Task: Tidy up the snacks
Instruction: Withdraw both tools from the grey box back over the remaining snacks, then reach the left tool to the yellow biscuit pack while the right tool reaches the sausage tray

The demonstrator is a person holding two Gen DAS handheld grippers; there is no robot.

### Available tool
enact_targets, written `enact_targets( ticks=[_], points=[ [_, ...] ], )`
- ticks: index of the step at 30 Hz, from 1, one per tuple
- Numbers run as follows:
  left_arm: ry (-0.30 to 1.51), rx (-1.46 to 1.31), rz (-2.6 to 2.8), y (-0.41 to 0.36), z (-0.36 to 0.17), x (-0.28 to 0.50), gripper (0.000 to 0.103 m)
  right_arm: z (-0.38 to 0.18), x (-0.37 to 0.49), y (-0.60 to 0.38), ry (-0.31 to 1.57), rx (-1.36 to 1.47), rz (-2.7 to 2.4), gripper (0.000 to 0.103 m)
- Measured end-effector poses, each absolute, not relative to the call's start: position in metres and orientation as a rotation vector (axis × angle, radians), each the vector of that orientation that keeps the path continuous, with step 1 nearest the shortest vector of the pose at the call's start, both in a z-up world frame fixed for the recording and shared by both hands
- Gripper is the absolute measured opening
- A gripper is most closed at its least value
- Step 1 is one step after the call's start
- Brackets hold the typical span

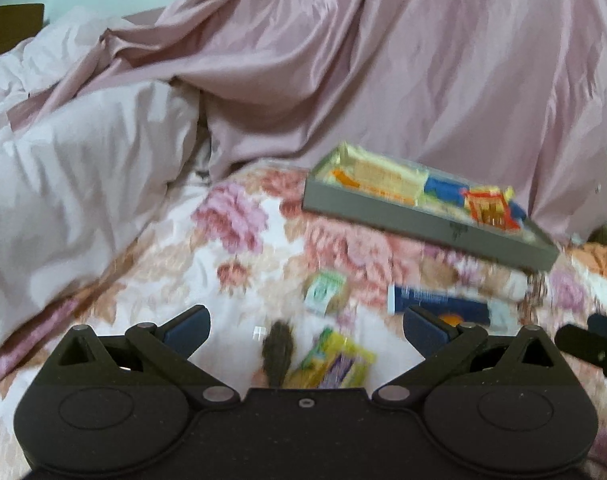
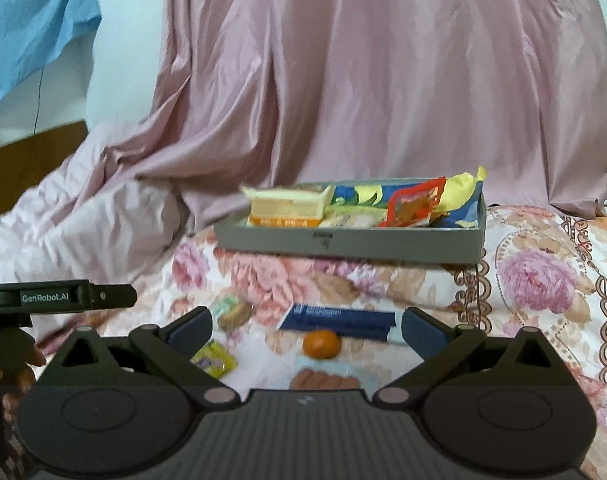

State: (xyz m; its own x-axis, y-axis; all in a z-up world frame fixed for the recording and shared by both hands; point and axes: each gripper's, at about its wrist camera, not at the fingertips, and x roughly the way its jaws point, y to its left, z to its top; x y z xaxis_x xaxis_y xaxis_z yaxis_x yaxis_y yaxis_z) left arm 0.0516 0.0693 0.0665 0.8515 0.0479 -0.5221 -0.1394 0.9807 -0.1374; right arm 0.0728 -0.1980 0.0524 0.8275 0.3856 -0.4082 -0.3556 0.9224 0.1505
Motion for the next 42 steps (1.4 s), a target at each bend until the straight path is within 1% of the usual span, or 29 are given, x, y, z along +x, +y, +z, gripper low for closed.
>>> enact_targets(
  ticks=[3,10,20,33,42],
  points=[
    [0.576,-0.173,0.090,0.069,0.054,0.044,0.102,0.048,0.068,-0.190,0.483,0.016,0.367,0.103],
    [0.652,-0.157,0.063,0.068,0.027,0.036,0.102,0.028,0.076,-0.180,0.658,-0.054,0.329,0.103],
    [0.699,-0.112,0.009,0.064,0.011,0.039,0.102,0.005,0.093,-0.163,0.816,-0.133,0.349,0.103],
    [0.746,-0.063,-0.091,0.049,-0.001,0.050,0.102,-0.003,0.100,-0.156,0.874,-0.154,0.373,0.103],
    [0.787,-0.061,-0.123,0.045,-0.009,0.061,0.102,-0.002,0.106,-0.160,0.886,-0.108,0.373,0.103]
  ],
)
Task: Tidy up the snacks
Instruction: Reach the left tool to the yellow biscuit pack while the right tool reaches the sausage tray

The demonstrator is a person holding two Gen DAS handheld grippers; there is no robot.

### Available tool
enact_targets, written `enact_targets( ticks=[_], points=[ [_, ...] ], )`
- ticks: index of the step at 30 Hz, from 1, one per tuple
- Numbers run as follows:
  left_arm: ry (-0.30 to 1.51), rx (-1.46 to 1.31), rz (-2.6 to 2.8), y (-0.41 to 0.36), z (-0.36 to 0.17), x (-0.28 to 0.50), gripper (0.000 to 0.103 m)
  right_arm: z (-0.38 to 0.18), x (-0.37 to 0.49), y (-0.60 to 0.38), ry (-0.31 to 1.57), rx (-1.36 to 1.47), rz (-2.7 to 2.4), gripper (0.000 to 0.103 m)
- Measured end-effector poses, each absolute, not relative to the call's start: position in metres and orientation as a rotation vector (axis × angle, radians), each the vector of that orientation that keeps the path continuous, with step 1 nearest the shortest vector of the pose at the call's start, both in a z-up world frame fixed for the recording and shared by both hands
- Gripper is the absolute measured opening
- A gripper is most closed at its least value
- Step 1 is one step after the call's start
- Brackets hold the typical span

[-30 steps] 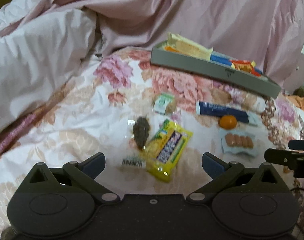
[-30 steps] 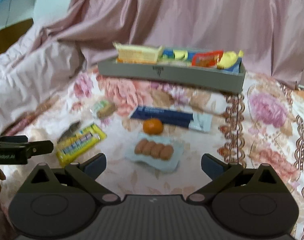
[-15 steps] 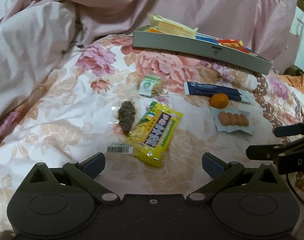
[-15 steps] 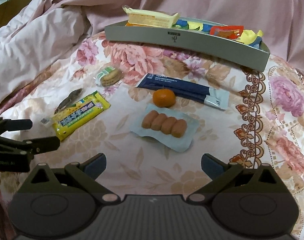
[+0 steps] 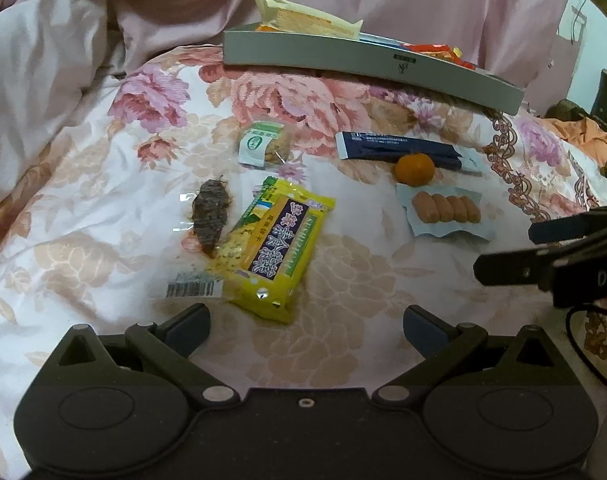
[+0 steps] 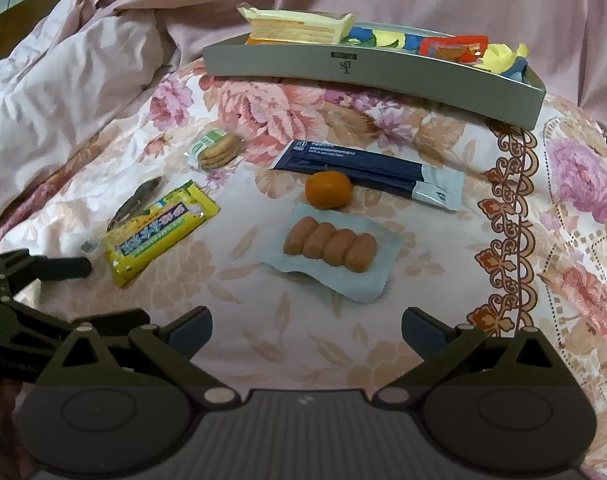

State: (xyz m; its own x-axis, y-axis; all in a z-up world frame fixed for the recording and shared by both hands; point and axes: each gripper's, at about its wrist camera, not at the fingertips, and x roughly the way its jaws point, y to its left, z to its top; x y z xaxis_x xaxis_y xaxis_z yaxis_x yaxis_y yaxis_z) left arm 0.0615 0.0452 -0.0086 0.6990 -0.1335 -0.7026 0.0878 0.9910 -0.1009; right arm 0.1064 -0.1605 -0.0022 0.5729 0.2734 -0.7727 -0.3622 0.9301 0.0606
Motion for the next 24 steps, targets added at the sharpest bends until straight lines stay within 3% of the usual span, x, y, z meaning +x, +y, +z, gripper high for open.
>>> enact_targets(
  ticks=[16,24],
  points=[
    [0.773,-0.041,-0.150,0.049,-0.014,0.088,0.102,-0.001,0.145,-0.160,0.772,-0.302,0.472,0.103],
    [0.728,-0.030,-0.154,0.054,-0.011,0.106,0.102,-0.013,0.173,-0.173,0.842,-0.189,0.482,0.103]
  ],
)
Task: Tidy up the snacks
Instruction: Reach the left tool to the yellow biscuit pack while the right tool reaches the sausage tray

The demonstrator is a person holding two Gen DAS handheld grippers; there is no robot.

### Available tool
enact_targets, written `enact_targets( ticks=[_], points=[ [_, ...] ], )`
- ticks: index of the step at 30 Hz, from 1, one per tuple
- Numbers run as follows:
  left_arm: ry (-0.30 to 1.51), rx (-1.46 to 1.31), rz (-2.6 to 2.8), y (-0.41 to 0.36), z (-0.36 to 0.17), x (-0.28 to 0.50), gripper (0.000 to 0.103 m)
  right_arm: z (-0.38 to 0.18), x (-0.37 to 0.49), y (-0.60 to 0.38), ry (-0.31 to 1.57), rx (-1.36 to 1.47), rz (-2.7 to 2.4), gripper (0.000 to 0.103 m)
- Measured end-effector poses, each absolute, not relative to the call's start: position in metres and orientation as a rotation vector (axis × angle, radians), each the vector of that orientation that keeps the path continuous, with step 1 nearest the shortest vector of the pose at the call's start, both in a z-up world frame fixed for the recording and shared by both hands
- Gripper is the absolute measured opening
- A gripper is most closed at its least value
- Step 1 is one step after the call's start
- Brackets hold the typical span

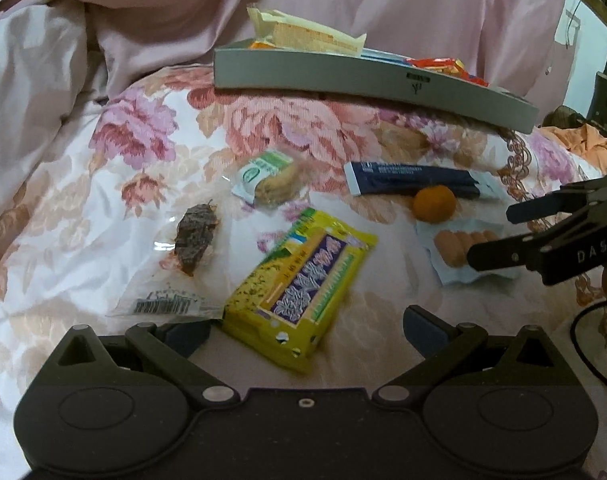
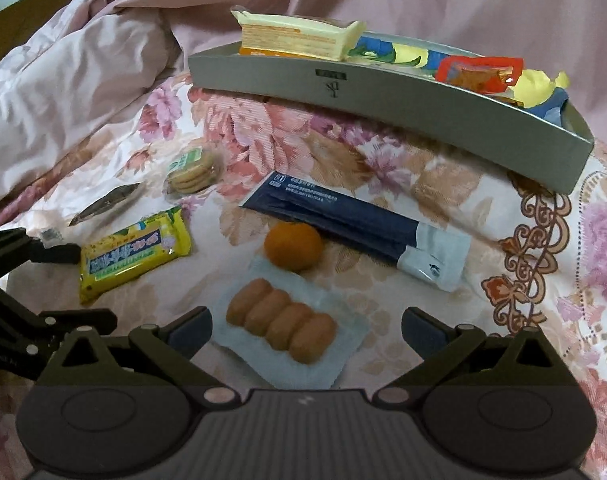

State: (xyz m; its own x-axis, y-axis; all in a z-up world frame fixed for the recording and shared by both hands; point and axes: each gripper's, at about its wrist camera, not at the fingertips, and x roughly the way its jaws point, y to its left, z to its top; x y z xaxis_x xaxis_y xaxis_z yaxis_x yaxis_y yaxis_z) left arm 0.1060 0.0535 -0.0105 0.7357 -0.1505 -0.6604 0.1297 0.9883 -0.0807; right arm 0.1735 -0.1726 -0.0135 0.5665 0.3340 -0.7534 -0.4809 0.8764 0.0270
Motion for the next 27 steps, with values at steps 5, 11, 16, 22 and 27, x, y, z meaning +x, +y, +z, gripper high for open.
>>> enact_targets(
  ticks=[5,11,16,22,27],
  points=[
    [0.693,-0.015,-0.144,0.053,-0.008,0.119,0.102,-0.016,0.180,-0.173,0.836,-0.187,0.497,0.103],
    [0.673,-0.040,-0.168,0.054,-0.008,0.132,0.102,-0.017,0.186,-0.177,0.837,-0.154,0.501,0.103],
    [0.701,-0.021,-0.224,0.051,-0.011,0.137,0.102,-0.018,0.188,-0.176,0.840,-0.156,0.514,0.103],
    [0.706,0.036,-0.276,0.044,-0.011,0.132,0.102,-0.024,0.185,-0.169,0.854,-0.229,0.550,0.103],
    [0.720,0.045,-0.270,0.041,-0.011,0.128,0.093,-0.029,0.179,-0.161,0.862,-0.298,0.606,0.103]
  ],
)
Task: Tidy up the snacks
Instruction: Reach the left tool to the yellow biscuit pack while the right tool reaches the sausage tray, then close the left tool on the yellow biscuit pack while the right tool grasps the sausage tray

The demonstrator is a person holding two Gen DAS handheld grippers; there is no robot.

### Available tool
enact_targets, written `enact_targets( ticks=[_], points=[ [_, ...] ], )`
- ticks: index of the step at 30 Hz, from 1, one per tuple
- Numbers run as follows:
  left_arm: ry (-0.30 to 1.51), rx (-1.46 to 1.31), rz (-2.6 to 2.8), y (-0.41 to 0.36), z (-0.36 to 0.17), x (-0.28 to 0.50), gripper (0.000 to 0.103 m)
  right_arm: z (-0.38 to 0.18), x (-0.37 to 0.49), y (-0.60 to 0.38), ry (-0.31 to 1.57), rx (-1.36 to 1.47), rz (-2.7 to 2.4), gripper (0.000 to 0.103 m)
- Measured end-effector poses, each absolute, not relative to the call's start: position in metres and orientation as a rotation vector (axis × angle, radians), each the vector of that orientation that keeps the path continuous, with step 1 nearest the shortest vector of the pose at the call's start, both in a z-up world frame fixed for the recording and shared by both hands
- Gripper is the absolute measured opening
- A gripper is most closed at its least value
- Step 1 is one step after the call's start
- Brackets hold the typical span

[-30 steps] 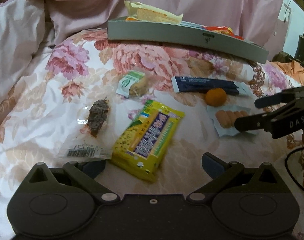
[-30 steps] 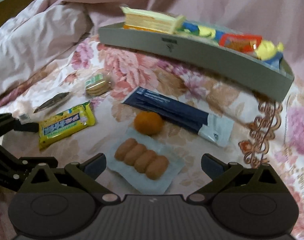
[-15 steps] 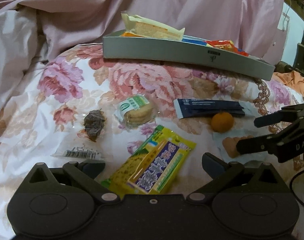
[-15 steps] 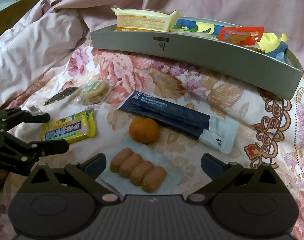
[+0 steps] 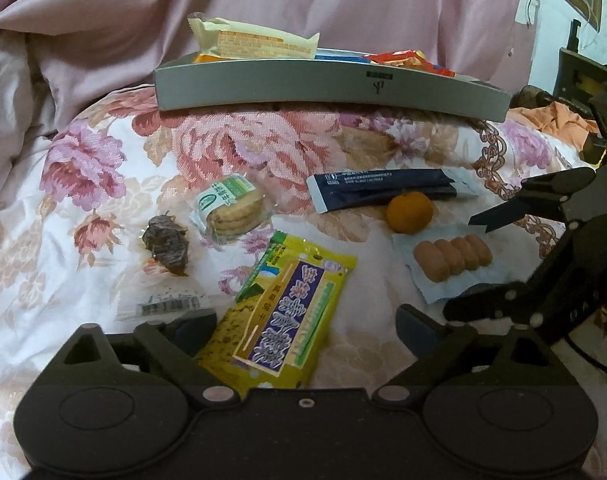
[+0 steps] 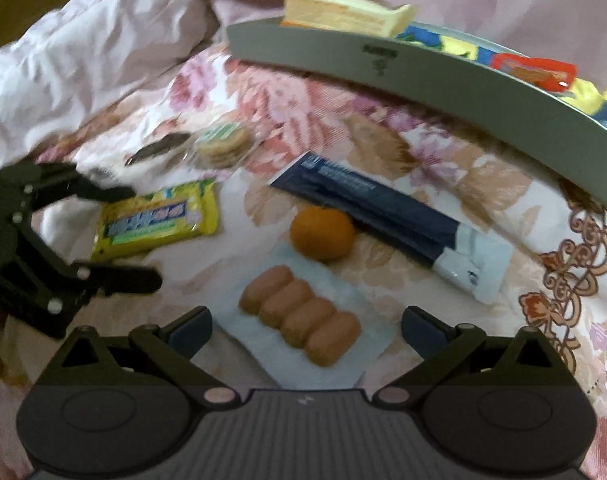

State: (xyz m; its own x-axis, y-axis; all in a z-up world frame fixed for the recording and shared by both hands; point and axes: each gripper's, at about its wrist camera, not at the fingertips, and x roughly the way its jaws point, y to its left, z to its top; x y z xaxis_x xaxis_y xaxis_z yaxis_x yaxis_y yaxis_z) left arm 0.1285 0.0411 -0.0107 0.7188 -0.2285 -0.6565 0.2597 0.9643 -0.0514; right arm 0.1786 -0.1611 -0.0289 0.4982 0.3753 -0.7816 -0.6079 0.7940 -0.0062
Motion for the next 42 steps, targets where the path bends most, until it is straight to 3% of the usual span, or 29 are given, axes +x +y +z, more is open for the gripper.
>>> enact_targets(
  ticks=[2,12,30,39,42],
  points=[
    [0.730,0.036,-0.276,0.041,-0.010,0.127,0.088,-0.031,0.174,-0.158,0.850,-0.354,0.628,0.103],
    [0.740,0.028,-0.270,0.039,-0.010,0.127,0.088,-0.031,0.175,-0.161,0.861,-0.312,0.624,0.102],
    [0.773,0.001,-0.276,0.030,-0.010,0.121,0.061,-0.024,0.163,-0.156,0.830,-0.336,0.695,0.069],
    [0.760,0.023,-0.267,0.025,-0.013,0.122,0.070,-0.026,0.162,-0.151,0.806,-0.324,0.700,0.083],
    [0.757,0.032,-0.258,0.025,-0.013,0.125,0.072,-0.027,0.161,-0.149,0.792,-0.338,0.688,0.084]
  ],
)
